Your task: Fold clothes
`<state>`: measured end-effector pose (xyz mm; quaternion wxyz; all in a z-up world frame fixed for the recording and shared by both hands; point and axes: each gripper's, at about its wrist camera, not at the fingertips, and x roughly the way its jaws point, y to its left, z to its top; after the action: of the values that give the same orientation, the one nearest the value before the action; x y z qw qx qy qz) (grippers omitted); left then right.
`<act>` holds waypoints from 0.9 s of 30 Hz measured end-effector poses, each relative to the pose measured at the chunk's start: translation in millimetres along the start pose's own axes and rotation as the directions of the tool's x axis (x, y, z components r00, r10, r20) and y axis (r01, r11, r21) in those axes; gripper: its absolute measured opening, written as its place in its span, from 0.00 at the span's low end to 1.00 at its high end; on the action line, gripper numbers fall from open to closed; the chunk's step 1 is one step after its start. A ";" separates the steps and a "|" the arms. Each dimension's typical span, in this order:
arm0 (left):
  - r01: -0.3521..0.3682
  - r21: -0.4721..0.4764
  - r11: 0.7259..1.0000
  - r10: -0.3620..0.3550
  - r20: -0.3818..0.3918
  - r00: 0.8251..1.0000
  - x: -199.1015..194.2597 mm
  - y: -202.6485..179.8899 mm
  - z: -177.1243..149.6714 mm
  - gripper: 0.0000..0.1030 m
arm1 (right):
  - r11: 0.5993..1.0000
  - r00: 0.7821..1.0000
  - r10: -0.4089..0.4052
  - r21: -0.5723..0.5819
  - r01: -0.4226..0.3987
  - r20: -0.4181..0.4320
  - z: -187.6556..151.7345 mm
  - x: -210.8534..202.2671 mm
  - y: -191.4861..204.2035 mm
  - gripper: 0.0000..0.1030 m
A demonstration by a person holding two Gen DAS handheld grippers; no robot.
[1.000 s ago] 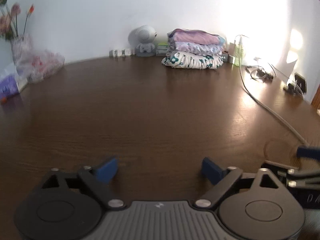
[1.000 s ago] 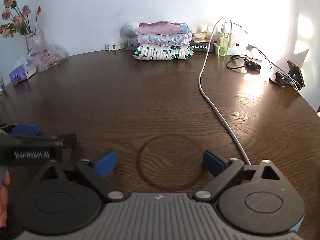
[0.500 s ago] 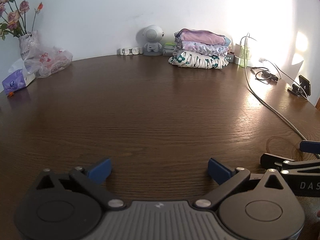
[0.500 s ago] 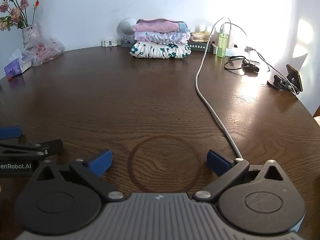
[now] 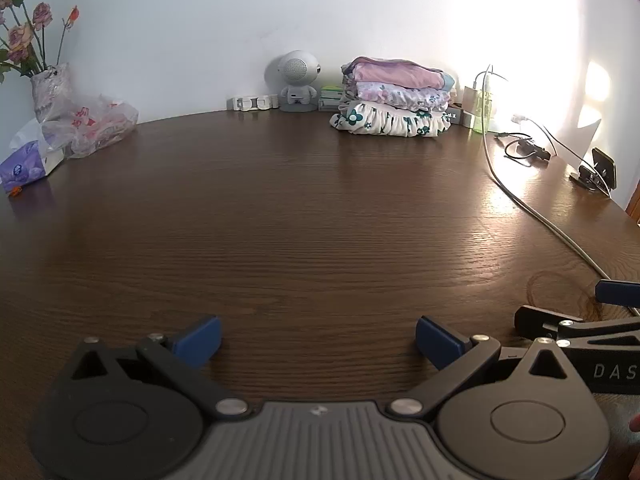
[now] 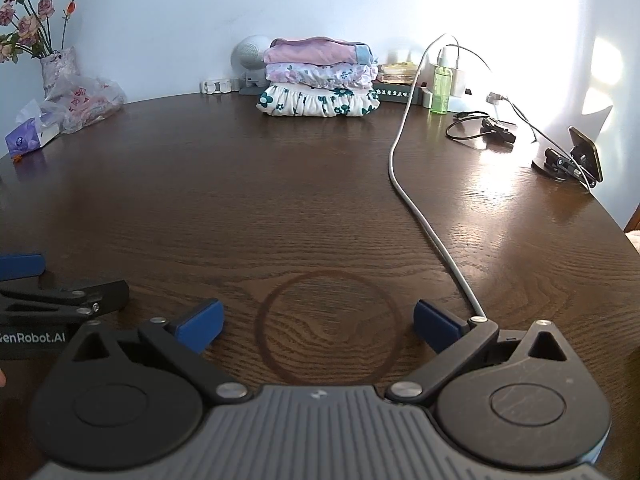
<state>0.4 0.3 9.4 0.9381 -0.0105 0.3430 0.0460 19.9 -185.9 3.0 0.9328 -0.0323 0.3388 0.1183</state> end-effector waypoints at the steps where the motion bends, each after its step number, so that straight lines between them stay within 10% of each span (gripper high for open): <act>1: -0.001 0.000 1.000 0.001 0.000 1.000 0.1 -0.4 0.0 1.00 | 1.000 1.000 0.001 0.000 -0.001 0.000 0.1 0.2 -0.3 1.00; 27: -0.005 -0.012 1.000 0.005 0.001 1.000 0.7 -0.6 0.3 1.00 | 1.000 1.000 -0.001 -0.001 0.001 -0.001 0.3 -1.5 1.0 1.00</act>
<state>1.2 -0.2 9.2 0.9382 -0.0151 0.3421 0.0503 18.8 -185.1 4.1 0.9328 -0.0327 0.3390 0.1181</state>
